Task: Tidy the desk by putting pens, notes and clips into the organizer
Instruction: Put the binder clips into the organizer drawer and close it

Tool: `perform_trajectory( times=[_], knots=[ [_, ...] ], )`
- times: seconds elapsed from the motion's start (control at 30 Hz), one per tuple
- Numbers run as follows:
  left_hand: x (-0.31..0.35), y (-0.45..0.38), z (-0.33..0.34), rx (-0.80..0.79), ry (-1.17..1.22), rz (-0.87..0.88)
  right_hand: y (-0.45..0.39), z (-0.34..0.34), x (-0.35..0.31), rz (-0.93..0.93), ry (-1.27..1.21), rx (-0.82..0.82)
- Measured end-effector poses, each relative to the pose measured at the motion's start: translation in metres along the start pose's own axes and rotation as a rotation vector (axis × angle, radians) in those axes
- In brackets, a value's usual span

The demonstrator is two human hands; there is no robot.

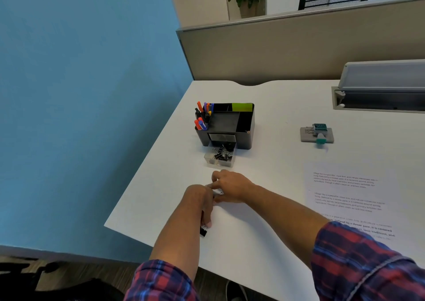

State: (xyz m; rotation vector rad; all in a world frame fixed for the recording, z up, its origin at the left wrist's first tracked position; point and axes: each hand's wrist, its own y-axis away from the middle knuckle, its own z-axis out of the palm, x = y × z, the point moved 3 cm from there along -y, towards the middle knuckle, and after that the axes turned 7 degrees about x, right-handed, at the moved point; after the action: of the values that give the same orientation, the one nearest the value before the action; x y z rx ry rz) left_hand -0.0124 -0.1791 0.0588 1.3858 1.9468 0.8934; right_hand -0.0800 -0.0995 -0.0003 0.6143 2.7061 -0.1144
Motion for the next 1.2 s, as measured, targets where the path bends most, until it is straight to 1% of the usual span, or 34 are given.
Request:
perform_trajectory(
  times=[0.1, 0.3, 0.4, 0.6, 0.7, 0.8, 0.87, 0.93, 1.0, 1.03, 1.1, 1.13, 1.2],
  knots=[
    [-0.005, -0.005, 0.002, -0.025, 0.026, -0.031, -0.001, 0.001, -0.002, 0.034, -0.028, 0.031],
    [-0.007, -0.011, 0.005, -0.014, 0.022, -0.068, -0.002, 0.006, -0.003, 0.052, -0.064, 0.05],
    [-0.007, -0.012, 0.005, -0.017, 0.029, -0.076, -0.004, 0.008, -0.004, 0.068, -0.078, 0.037],
    [-0.01, -0.015, 0.009, 0.033, 0.009, -0.071, -0.011, 0.003, -0.007, 0.101, -0.075, -0.016],
    [-0.011, -0.017, 0.009, 0.036, 0.021, -0.066, -0.014, -0.005, -0.008, 0.015, 0.028, -0.049],
    [-0.01, -0.02, 0.008, 0.062, 0.017, -0.031, -0.019, -0.025, -0.005, -0.027, 0.065, 0.02],
    [-0.011, -0.024, 0.008, 0.057, 0.043, 0.001, -0.024, -0.042, -0.001, 0.021, 0.005, 0.106],
    [-0.014, -0.028, 0.005, 0.076, 0.123, 0.034, -0.029, -0.055, 0.006, 0.095, -0.062, 0.2],
    [-0.017, -0.031, -0.006, 0.152, 0.268, 0.078, -0.032, -0.063, 0.014, 0.183, -0.087, 0.256],
    [-0.019, -0.032, -0.014, 0.214, 0.376, 0.095, -0.033, -0.066, 0.018, 0.234, -0.098, 0.275],
    [-0.024, -0.032, -0.031, 0.381, 0.601, 0.115, -0.031, -0.067, 0.026, 0.343, -0.153, 0.345],
    [-0.026, -0.031, -0.04, 0.477, 0.667, 0.123, -0.03, -0.066, 0.029, 0.395, -0.178, 0.389],
    [-0.031, -0.03, -0.054, 0.66, 0.717, 0.125, -0.024, -0.064, 0.033, 0.481, -0.222, 0.449]
  ],
)
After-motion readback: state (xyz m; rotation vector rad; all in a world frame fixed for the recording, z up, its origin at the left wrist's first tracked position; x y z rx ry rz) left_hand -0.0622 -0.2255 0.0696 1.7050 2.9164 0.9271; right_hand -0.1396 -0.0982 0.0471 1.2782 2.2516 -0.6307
